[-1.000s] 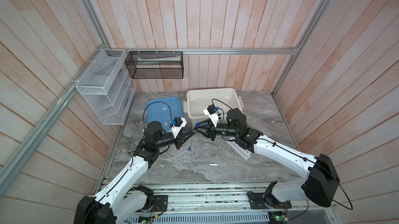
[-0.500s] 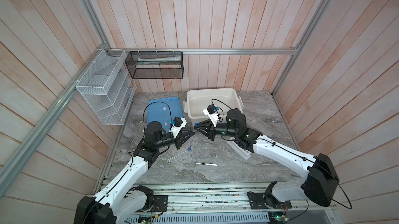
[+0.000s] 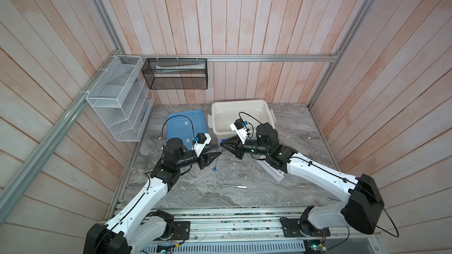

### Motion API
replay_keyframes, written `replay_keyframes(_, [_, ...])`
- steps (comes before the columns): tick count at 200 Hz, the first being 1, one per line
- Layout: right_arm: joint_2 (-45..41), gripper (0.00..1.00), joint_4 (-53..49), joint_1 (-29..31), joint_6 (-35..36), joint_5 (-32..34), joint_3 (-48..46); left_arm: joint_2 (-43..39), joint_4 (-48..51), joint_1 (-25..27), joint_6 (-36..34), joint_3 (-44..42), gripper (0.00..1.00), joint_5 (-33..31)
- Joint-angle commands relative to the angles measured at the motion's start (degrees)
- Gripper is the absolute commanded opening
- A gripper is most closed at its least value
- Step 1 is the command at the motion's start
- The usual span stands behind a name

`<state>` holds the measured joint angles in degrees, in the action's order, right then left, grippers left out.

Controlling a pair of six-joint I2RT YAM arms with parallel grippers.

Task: Organize the chemistry lab equipment
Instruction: 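Open the left gripper and pull both arms apart, right gripper holding the tube, then carry the blue-capped tube with the right gripper above the white rack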

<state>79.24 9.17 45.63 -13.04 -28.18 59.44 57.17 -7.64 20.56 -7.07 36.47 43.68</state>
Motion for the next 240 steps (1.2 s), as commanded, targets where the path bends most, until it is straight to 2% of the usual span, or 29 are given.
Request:
replay_keyframes(1, [-4.8,0.05,-7.9,0.3,2.6,6.4,2.1,-1.8,2.2,-0.3,-1.6,1.2,0.48,-3.9])
replay_keyframes(58, [-16.2,0.05,-22.8,0.2,1.7,18.4,-0.4,-2.0,5.1,-0.3,-2.8,2.2,0.49,-11.9])
replay_keyframes(86, [-21.6,0.05,-36.0,0.3,0.6,27.4,1.1,-2.4,3.9,-0.3,-2.7,1.7,0.49,-16.8])
replay_keyframes(106, [-25.1,0.06,-40.8,0.2,-1.1,33.2,0.9,-1.6,3.0,-0.3,-1.5,2.1,0.51,-19.8])
replay_keyframes(151, [-27.7,0.09,-39.9,-1.2,-4.0,41.3,-5.4,1.8,5.2,-0.3,-0.7,4.8,0.52,-19.5])
replay_keyframes(182, [-27.4,0.1,-39.7,-3.9,-4.8,45.6,-7.6,0.7,4.5,-0.3,-0.5,3.9,0.6,-21.6])
replay_keyframes(187, [-27.5,0.1,-39.3,-4.8,-4.9,45.8,-8.1,0.6,4.5,-0.3,-0.6,3.8,0.69,-21.6])
replay_keyframes(191, [-27.6,0.1,-39.0,-5.6,-5.0,45.9,-8.5,0.6,4.5,-0.3,-0.7,3.7,0.72,-21.6])
replay_keyframes(208, [-28.0,0.09,-36.3,-8.9,-5.4,45.6,-10.8,0.9,5.0,-0.3,-0.8,4.0,0.72,-21.3])
replay_keyframes(240, [-28.5,0.09,-29.8,-11.3,-4.9,45.4,-14.3,1.1,5.0,-0.3,-0.9,4.0,0.72,-22.3])
